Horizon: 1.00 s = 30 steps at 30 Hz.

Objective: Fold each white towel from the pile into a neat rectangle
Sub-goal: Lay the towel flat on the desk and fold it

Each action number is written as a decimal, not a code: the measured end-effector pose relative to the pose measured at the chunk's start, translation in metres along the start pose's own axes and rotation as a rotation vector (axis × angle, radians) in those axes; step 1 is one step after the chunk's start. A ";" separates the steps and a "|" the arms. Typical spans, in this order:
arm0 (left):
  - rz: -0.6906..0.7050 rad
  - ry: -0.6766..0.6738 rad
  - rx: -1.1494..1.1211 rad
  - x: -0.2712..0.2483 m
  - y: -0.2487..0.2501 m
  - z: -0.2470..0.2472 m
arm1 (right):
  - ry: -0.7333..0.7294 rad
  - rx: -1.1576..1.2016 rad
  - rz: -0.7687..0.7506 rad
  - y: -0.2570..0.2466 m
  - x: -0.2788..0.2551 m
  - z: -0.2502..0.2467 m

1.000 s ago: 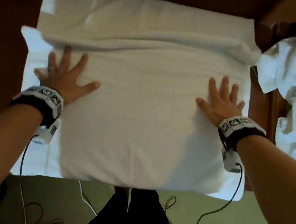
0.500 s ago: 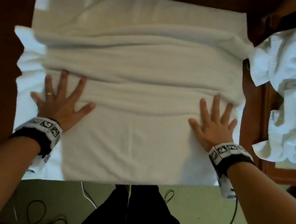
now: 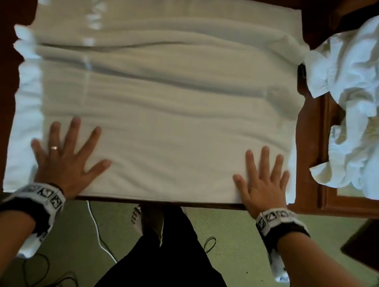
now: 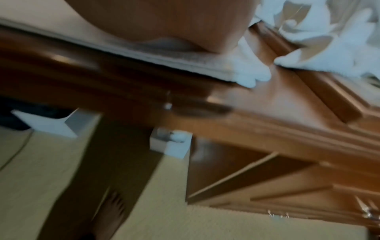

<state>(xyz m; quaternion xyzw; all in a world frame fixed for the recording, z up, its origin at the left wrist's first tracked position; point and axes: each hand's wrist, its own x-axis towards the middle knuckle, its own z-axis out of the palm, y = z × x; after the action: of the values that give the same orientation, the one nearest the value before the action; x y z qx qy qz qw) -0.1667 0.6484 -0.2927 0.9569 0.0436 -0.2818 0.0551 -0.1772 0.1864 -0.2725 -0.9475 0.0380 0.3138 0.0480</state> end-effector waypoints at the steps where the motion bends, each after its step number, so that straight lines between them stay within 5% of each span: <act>1: 0.012 0.044 0.005 0.011 0.000 -0.002 | 0.017 -0.001 -0.010 -0.001 0.010 -0.003; 6: 0.080 0.112 -0.054 0.009 0.001 -0.009 | 0.172 0.064 0.015 0.002 0.006 -0.006; 11: 0.167 0.055 0.105 -0.052 -0.035 0.034 | 0.112 0.070 0.036 0.029 -0.033 0.022; 14: 0.219 0.138 0.085 -0.056 -0.035 0.037 | 0.206 0.053 -0.106 0.018 -0.038 0.022; 17: 0.286 0.191 0.157 -0.052 -0.018 0.036 | 0.145 -0.157 -0.281 -0.002 -0.041 0.034; 26: 0.380 0.213 0.266 -0.100 -0.021 0.049 | 0.357 -0.195 -0.304 0.018 -0.076 0.053; 30: 0.262 0.184 0.234 -0.103 -0.028 0.014 | 0.379 -0.263 -0.080 0.017 -0.075 0.009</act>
<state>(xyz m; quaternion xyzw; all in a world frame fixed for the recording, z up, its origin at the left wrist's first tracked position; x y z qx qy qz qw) -0.2633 0.6687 -0.2511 0.9760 -0.1093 -0.1866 -0.0246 -0.2445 0.1737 -0.2356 -0.9884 -0.0327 0.1304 -0.0712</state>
